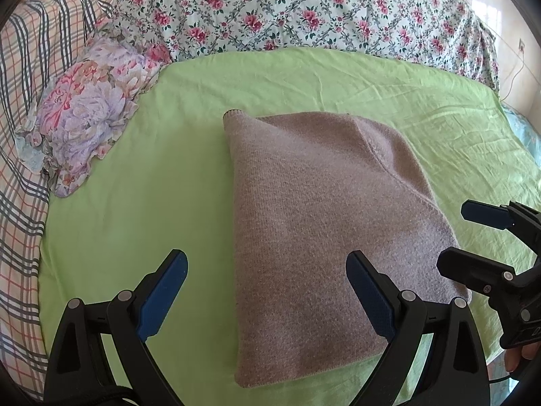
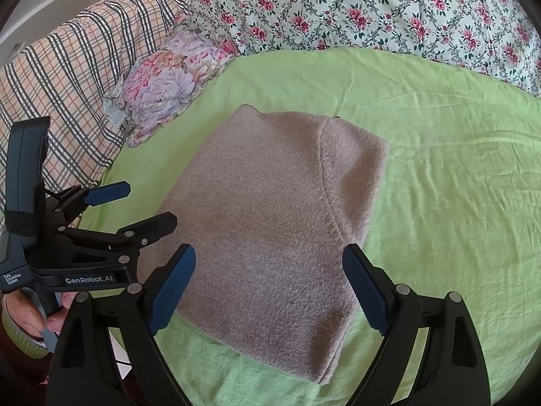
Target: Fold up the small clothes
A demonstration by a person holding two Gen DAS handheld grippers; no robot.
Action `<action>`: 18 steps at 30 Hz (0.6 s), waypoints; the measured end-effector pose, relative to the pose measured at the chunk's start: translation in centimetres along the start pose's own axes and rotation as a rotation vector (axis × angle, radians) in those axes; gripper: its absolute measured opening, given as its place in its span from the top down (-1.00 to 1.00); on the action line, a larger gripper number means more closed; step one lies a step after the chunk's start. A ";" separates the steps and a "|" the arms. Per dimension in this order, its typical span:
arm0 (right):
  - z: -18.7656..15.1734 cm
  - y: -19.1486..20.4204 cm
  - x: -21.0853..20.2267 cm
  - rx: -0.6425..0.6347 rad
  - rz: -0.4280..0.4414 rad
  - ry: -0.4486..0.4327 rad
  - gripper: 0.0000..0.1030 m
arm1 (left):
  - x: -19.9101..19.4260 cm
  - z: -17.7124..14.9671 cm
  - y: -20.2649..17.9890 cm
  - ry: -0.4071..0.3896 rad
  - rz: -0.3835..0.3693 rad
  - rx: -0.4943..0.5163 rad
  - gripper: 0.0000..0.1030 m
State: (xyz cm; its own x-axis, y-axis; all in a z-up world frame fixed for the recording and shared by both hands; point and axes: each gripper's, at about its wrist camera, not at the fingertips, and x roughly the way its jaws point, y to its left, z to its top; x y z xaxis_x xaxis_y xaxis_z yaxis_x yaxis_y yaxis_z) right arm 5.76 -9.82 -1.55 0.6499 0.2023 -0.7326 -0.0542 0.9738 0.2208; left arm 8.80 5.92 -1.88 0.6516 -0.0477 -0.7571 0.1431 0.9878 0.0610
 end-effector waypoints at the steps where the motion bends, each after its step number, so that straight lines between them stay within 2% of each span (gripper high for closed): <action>1: 0.0 0.0 0.0 0.000 0.000 -0.001 -0.72 | 0.0 0.0 -0.1 -0.001 0.002 0.001 -0.85; 18: 0.2 -0.1 -0.1 -0.001 0.002 -0.006 -0.72 | -0.1 0.2 -0.2 -0.008 -0.002 0.006 -0.85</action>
State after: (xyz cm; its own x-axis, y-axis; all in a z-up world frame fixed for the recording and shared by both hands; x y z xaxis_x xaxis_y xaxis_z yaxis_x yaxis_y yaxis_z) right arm 5.87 -9.97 -1.34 0.6545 0.2040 -0.7280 -0.0565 0.9734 0.2221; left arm 8.87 5.68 -1.70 0.6569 -0.0512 -0.7523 0.1491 0.9868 0.0631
